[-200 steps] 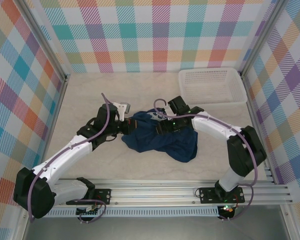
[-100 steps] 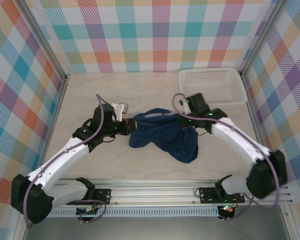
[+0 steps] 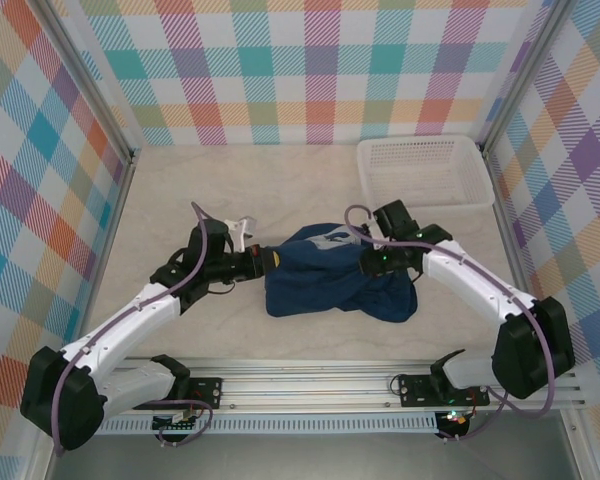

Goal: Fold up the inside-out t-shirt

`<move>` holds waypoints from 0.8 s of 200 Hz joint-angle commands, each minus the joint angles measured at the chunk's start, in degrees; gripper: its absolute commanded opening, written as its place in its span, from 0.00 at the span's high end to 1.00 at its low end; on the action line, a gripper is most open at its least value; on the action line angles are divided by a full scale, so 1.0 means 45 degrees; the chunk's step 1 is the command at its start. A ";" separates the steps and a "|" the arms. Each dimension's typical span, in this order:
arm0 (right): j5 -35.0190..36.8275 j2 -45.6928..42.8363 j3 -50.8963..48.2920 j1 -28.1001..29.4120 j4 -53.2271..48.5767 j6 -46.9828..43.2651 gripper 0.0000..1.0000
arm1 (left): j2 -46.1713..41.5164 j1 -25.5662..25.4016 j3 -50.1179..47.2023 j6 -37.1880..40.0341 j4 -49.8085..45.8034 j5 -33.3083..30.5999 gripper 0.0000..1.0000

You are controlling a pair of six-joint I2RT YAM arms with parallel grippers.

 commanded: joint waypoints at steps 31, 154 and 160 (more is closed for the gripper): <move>-0.1763 -0.0834 -0.0821 0.2232 0.3799 -0.1307 0.57 | 0.0005 0.0133 0.0188 0.0197 0.0166 0.0254 1.00; 0.0892 0.2668 0.0176 0.2452 0.3924 -0.4470 0.35 | -0.0394 0.0135 0.0691 0.0641 -0.0674 -0.0008 1.00; 0.0886 0.2835 0.0277 0.2442 0.4044 -0.4555 0.38 | -0.0412 0.0145 0.0686 0.0674 -0.0703 -0.0047 1.00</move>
